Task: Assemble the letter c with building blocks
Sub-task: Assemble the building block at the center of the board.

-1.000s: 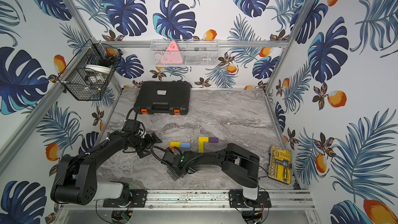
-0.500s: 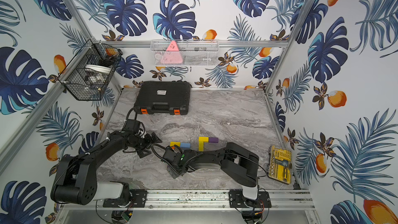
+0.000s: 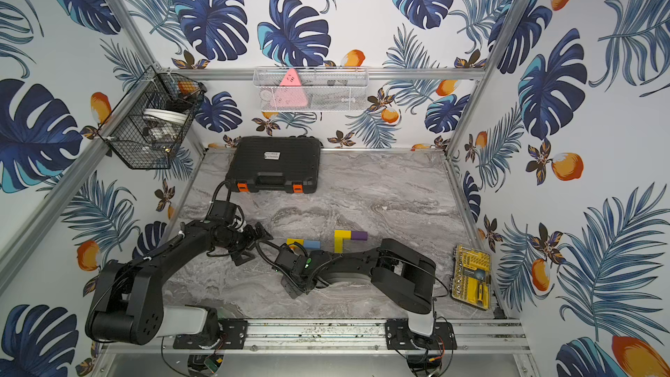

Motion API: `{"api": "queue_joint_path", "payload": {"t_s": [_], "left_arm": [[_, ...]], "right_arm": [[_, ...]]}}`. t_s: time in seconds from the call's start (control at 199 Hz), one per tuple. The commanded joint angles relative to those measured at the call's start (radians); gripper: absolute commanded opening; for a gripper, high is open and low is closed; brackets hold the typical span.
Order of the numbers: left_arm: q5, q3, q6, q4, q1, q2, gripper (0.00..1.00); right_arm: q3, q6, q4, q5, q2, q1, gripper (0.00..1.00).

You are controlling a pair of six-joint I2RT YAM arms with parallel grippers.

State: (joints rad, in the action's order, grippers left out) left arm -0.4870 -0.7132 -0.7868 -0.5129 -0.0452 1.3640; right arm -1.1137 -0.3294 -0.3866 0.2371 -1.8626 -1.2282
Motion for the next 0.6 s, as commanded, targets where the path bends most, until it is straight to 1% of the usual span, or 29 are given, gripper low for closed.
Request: {"api": "queue_joint_path", "payload": {"t_s": [0.0,0.351,0.597], "left_arm": [[-0.005,-0.005,-0.006,0.012,-0.001,0.001,0.99],[-0.009,-0.003,-0.009,0.017,-0.005,0.002,0.99],[-0.007,-0.011,-0.009,0.014,-0.008,0.004,0.99]], "right_arm": [[0.009,0.015,-0.032,0.013,-0.007,0.005,0.92],[0.048,0.032,-0.031,-0.026,0.037,0.009,0.93],[0.072,0.032,-0.031,-0.017,0.047,0.009,0.93]]}}
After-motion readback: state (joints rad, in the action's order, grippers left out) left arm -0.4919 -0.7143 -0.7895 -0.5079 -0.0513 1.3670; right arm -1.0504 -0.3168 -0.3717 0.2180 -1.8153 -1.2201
